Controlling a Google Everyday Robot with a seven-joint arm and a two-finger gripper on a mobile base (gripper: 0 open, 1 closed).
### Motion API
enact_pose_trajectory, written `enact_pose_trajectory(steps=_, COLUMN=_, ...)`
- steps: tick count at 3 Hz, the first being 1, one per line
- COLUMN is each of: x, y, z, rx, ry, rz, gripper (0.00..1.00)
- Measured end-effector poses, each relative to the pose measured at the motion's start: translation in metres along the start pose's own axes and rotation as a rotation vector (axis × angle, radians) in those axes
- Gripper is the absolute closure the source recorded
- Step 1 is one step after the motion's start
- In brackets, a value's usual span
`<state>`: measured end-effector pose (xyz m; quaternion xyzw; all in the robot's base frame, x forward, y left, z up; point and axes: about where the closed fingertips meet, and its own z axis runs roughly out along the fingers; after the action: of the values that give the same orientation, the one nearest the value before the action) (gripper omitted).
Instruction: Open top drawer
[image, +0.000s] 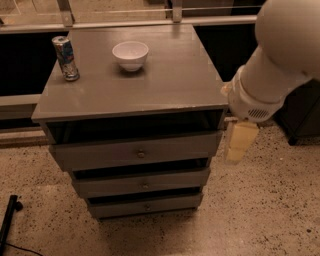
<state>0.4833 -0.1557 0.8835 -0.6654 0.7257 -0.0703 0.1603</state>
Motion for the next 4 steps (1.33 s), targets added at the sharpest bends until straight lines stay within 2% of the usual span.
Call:
enact_pose_trajectory(steps=1, x=0.029, y=0.011, z=0.015, rx=0.026, ry=-0.095, rz=0.017, gripper=0.00)
enact_pose_trajectory(steps=2, x=0.019, y=0.021, z=0.006, rx=0.026, ry=-0.166, rz=-0.030, gripper=0.00)
enact_pose_trajectory(steps=3, x=0.001, y=0.024, z=0.047, rx=0.062, ry=-0.189, rz=-0.086, gripper=0.00)
enact_pose_trajectory(steps=4, x=-0.010, y=0.030, z=0.097, rx=0.109, ry=-0.172, rz=-0.104, gripper=0.00)
